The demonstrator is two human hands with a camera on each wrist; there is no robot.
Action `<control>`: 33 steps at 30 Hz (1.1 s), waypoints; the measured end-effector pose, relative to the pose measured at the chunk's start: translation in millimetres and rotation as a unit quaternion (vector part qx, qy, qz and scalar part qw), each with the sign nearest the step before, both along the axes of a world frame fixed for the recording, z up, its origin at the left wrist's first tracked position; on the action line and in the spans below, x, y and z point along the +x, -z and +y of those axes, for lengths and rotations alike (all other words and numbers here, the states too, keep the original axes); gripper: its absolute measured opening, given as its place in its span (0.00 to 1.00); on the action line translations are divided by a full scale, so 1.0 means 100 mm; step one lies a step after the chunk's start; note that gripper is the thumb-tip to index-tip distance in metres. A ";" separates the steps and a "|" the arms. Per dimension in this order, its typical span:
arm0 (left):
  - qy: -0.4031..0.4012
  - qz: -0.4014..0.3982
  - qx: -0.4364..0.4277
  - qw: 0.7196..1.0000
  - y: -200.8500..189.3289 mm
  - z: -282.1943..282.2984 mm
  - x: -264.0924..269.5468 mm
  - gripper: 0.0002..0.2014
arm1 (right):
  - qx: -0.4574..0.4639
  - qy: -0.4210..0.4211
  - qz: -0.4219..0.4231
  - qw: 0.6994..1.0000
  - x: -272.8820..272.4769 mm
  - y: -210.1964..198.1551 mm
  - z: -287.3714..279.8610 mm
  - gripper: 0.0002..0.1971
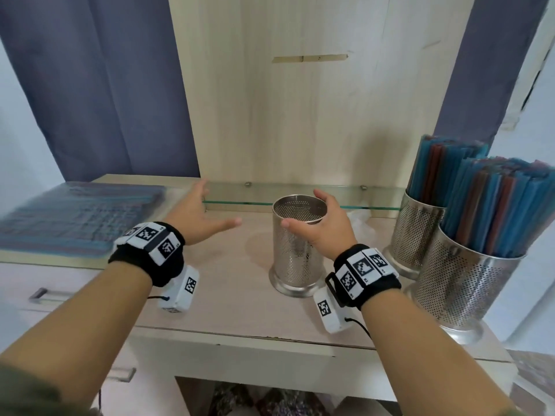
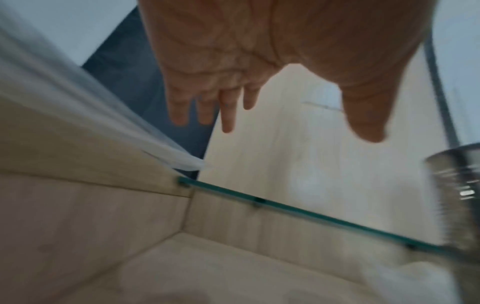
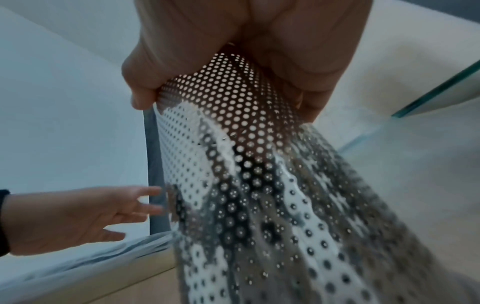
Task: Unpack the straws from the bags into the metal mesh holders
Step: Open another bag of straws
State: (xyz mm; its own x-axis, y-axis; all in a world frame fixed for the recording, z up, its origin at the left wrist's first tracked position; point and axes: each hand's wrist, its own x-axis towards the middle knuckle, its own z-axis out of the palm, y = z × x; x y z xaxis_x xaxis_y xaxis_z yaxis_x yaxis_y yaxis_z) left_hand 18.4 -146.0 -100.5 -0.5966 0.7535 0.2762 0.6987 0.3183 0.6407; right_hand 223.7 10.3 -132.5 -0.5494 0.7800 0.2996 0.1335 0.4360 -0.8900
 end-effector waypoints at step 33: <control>-0.002 -0.122 0.414 0.902 -1.06 0.43 0.61 0.11 | 0.171 0.094 -0.093 0.976 0.60 -0.28 0.25 0.60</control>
